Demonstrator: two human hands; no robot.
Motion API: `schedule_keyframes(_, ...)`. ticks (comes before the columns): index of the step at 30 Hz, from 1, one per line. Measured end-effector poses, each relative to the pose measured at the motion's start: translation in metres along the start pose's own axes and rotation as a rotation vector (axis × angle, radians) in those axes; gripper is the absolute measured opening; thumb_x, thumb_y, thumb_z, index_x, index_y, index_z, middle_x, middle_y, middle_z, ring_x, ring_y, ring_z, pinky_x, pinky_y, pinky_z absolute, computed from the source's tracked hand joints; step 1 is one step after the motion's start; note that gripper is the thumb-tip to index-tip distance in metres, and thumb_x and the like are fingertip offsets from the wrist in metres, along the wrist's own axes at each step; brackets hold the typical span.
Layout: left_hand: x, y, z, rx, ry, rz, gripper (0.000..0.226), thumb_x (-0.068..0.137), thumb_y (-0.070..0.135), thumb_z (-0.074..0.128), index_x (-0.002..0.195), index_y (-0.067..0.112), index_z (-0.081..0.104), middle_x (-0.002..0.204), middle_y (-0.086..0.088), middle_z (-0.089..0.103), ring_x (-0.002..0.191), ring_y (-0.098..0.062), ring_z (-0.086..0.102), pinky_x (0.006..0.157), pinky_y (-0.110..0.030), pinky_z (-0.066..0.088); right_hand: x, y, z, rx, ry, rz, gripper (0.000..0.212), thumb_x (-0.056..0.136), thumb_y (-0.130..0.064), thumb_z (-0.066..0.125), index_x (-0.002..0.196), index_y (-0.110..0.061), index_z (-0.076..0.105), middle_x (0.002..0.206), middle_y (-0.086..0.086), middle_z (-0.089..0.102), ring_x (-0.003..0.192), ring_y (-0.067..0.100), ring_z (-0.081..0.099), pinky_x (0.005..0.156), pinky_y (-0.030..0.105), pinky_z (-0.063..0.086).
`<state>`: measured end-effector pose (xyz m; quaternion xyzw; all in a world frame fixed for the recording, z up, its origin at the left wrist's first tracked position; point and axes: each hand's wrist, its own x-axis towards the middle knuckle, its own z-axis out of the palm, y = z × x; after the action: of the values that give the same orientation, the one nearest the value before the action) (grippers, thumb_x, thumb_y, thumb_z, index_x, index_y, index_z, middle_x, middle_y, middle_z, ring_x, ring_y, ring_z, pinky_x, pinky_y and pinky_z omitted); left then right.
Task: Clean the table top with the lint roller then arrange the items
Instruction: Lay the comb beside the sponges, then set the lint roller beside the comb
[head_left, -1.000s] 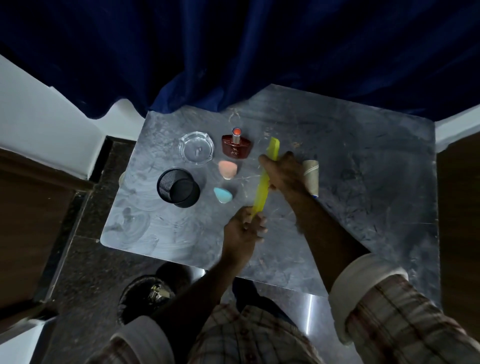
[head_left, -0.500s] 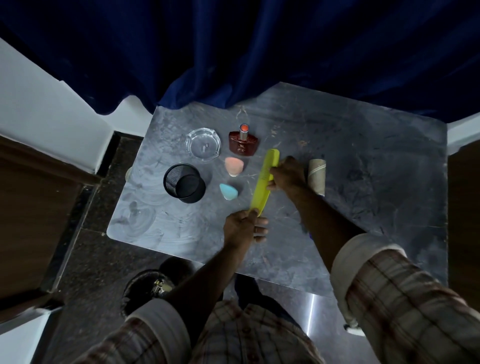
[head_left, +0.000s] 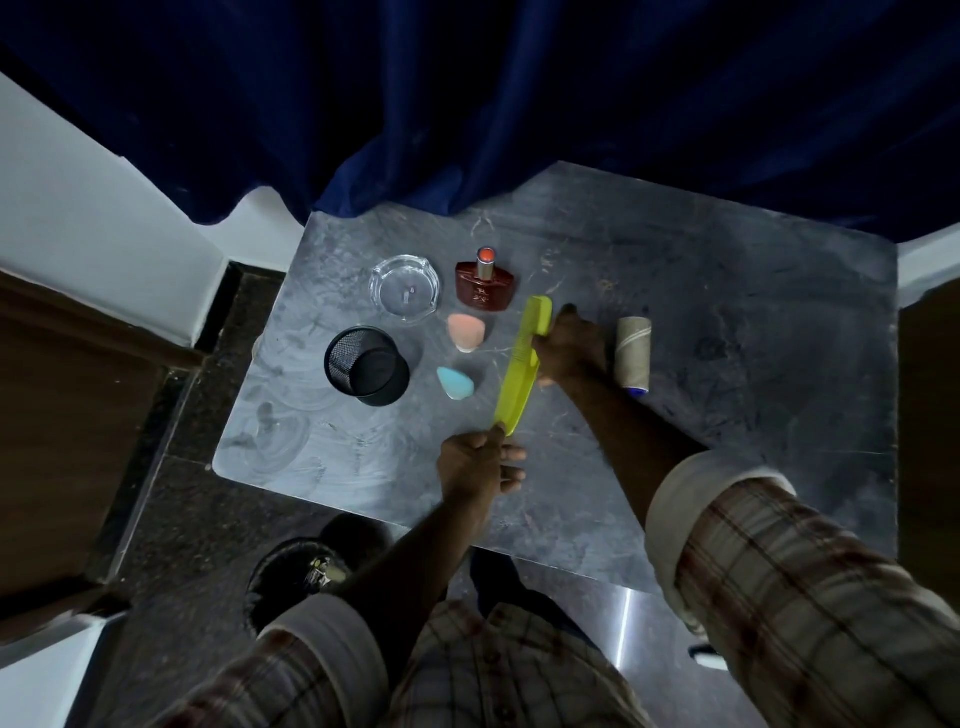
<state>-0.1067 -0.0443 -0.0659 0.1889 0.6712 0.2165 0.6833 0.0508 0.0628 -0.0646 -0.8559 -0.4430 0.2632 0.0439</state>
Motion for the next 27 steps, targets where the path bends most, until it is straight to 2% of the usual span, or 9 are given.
schedule_keyframes(3, -0.004, -0.006, -0.003, 0.024, 0.003, -0.007, 0.034, 0.106, 0.026, 0.060, 0.085, 0.003, 0.074, 0.065, -0.009, 0.074, 0.040, -0.017, 0.059, 0.044, -0.023, 0.050, 0.000, 0.000, 0.001, -0.010, 0.008, -0.011, 0.051, 0.097, -0.032, 0.066, 0.134, -0.002, 0.049, 0.134, 0.025, 0.064, 0.126, 0.041, 0.061, 0.100, 0.044, 0.051)
schedule_keyframes(6, -0.008, -0.011, -0.005, 0.088, -0.001, 0.064, 0.023, 0.103, 0.015, 0.061, 0.092, -0.001, 0.074, 0.073, -0.015, 0.073, 0.043, -0.018, 0.057, 0.045, -0.026, 0.053, -0.001, 0.000, 0.000, -0.027, 0.014, -0.022, 0.051, 0.098, -0.033, 0.065, 0.135, -0.003, 0.048, 0.134, 0.024, 0.064, 0.126, 0.041, 0.061, 0.100, 0.044, 0.051)
schedule_keyframes(10, -0.010, -0.011, -0.004, 0.105, -0.003, 0.132, 0.014, 0.098, 0.002, 0.060, 0.096, -0.002, 0.072, 0.073, -0.013, 0.072, 0.044, -0.019, 0.056, 0.046, -0.027, 0.051, -0.009, -0.001, -0.005, -0.026, 0.037, -0.033, 0.051, 0.099, -0.035, 0.062, 0.136, -0.002, 0.048, 0.132, 0.023, 0.065, 0.124, 0.040, 0.062, 0.098, 0.043, 0.051)
schedule_keyframes(15, -0.010, -0.011, 0.003, 0.112, -0.115, 0.197, 0.014, 0.100, 0.001, 0.061, 0.094, 0.004, 0.073, 0.071, -0.007, 0.074, 0.048, -0.016, 0.060, 0.045, -0.024, 0.049, -0.034, 0.021, -0.036, 0.175, 0.287, -0.066, 0.031, 0.094, -0.030, 0.062, 0.117, -0.010, 0.059, 0.111, 0.013, 0.074, 0.109, 0.036, 0.069, 0.091, 0.037, 0.052)
schedule_keyframes(18, -0.010, -0.014, 0.020, 0.198, -0.242, 0.285, 0.018, 0.098, -0.008, 0.061, 0.099, 0.006, 0.072, 0.079, -0.009, 0.072, 0.054, -0.008, 0.064, 0.047, -0.022, 0.052, -0.060, 0.066, -0.049, 0.228, 0.376, 0.049, 0.024, 0.092, -0.030, 0.063, 0.110, -0.014, 0.063, 0.105, 0.014, 0.076, 0.103, 0.038, 0.072, 0.086, 0.038, 0.055)
schedule_keyframes(21, -0.005, -0.017, 0.045, 0.379, -0.298, 0.407, 0.021, 0.092, -0.010, 0.068, 0.111, -0.001, 0.072, 0.092, -0.016, 0.073, 0.068, -0.001, 0.067, 0.063, -0.015, 0.054, -0.082, 0.110, -0.045, 0.225, 0.336, 0.147, 0.027, 0.090, -0.031, 0.070, 0.103, -0.008, 0.066, 0.098, 0.017, 0.076, 0.097, 0.040, 0.073, 0.079, 0.039, 0.055)
schedule_keyframes(23, -0.002, -0.018, 0.063, 0.539, -0.323, 0.493, 0.027, 0.088, -0.001, 0.077, 0.115, 0.000, 0.072, 0.102, -0.016, 0.079, 0.081, -0.009, 0.072, 0.074, -0.012, 0.055, -0.091, 0.127, -0.037, 0.216, 0.274, 0.196, 0.033, 0.089, -0.038, 0.073, 0.101, -0.007, 0.069, 0.099, 0.019, 0.076, 0.099, 0.040, 0.073, 0.081, 0.041, 0.057)
schedule_keyframes(25, -0.002, -0.018, 0.078, 0.650, -0.354, 0.530, 0.039, 0.082, 0.008, 0.086, 0.118, 0.003, 0.072, 0.106, -0.014, 0.080, 0.086, -0.015, 0.074, 0.080, -0.016, 0.057, -0.095, 0.134, -0.027, 0.233, 0.214, 0.250, 0.039, 0.086, -0.046, 0.075, 0.099, -0.010, 0.071, 0.101, 0.018, 0.077, 0.101, 0.037, 0.074, 0.084, 0.043, 0.059)
schedule_keyframes(27, 0.000, -0.018, 0.088, 0.748, -0.367, 0.580, 0.046, 0.075, 0.015, 0.092, 0.116, 0.007, 0.073, 0.104, -0.009, 0.081, 0.084, -0.013, 0.075, 0.081, -0.020, 0.060, -0.095, 0.136, -0.020, 0.267, 0.162, 0.269, 0.043, 0.084, -0.051, 0.076, 0.098, -0.011, 0.073, 0.100, 0.015, 0.078, 0.100, 0.035, 0.074, 0.085, 0.044, 0.060)
